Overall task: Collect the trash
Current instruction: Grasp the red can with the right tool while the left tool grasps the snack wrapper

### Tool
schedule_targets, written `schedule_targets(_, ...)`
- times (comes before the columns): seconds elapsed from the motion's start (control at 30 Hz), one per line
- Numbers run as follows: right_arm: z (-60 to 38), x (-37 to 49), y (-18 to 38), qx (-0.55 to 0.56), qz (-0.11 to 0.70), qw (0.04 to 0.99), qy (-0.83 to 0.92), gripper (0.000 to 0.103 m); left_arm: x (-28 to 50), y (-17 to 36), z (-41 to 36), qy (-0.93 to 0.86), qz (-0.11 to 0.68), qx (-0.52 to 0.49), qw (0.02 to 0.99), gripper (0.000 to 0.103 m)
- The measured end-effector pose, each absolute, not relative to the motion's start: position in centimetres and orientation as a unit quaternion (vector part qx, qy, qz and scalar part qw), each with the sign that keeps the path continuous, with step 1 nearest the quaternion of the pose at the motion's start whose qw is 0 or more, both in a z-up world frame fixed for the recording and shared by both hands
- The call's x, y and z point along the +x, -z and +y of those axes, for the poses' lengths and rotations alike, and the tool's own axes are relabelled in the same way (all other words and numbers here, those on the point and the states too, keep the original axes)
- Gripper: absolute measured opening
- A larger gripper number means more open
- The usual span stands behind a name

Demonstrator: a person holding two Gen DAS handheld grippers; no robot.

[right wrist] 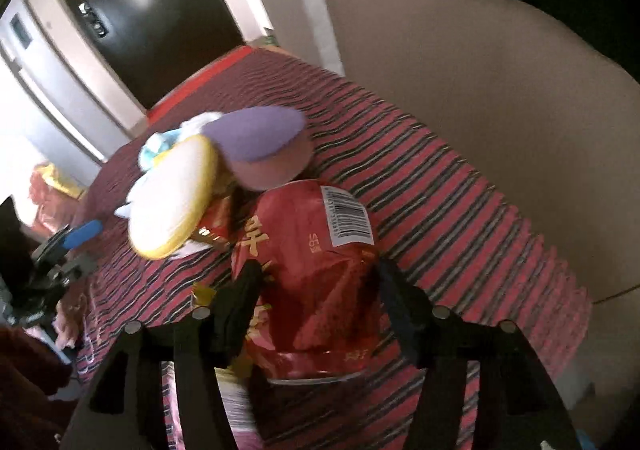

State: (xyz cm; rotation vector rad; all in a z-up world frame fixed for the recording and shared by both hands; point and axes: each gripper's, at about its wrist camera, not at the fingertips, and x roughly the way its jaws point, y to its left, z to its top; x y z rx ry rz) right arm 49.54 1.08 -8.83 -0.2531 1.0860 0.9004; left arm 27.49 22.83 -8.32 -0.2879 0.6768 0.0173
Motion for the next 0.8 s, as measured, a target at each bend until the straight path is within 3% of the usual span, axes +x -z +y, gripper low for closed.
schedule_targets(0.07, 1.5, 48.4, 8.8, -0.12, 0.488, 0.761, -0.411, 0.062, 27.4, 8.3, 22.6, -0.01, 0.333, -0.136, 0.933, 0.06)
schedule_targets(0.2, 3.1, 47.3, 9.9, -0.106, 0.513, 0.739, -0.424, 0.081, 26.7, 7.8, 22.3, -0.014, 0.326, -0.131, 0.936, 0.06)
schedule_targets(0.53, 1.6, 44.4, 8.8, -0.063, 0.474, 0.813, -0.332, 0.08, 25.0, 8.1, 21.9, -0.017, 0.345, -0.151, 0.926, 0.06)
schedule_targets(0.67, -2.5, 42.1, 6.6, -0.044, 0.43, 0.86, -0.273, 0.08, 24.8, 8.6, 20.2, 0.004, 0.359, -0.153, 0.921, 0.07)
schedule_targets(0.8, -6.4, 39.0, 5.3, -0.034, 0.408, 0.878, -0.249, 0.08, 25.1, 9.3, 18.0, 0.031, 0.368, -0.172, 0.913, 0.071)
